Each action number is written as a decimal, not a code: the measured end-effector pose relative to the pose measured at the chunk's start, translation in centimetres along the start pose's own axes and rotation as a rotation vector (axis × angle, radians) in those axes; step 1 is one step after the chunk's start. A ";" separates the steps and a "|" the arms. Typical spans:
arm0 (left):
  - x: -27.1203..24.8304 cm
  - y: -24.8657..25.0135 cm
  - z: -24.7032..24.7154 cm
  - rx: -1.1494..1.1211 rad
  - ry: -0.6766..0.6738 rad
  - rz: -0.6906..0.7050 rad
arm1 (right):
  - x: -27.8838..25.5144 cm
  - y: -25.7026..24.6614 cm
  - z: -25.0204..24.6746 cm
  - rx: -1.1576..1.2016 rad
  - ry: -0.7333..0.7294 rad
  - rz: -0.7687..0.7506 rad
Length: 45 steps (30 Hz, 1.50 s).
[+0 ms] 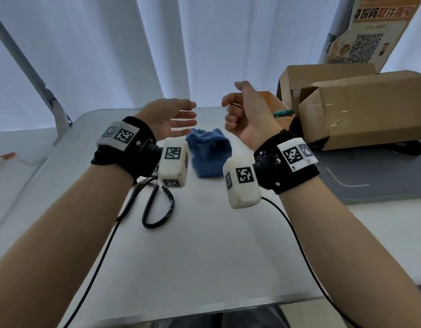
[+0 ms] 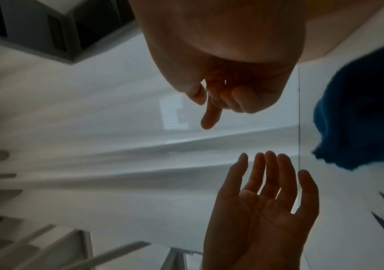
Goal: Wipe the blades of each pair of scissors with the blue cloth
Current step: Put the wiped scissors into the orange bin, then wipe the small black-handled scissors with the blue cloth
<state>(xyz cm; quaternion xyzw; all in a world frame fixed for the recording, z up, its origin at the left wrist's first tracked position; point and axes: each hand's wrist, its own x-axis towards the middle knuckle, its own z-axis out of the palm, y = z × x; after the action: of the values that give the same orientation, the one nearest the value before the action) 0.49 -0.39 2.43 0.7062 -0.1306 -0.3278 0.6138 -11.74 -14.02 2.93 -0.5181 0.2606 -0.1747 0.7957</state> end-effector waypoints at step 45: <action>-1.3 1.5 -6.6 0.474 0.010 0.170 | 1.5 4.8 5.3 -0.607 -0.393 -0.027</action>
<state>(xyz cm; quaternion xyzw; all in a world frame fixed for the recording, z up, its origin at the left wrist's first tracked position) 3.96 5.22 4.44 0.8186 -0.2596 -0.2315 0.4571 -7.33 -9.02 -0.06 -0.7578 0.1356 0.0031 0.6383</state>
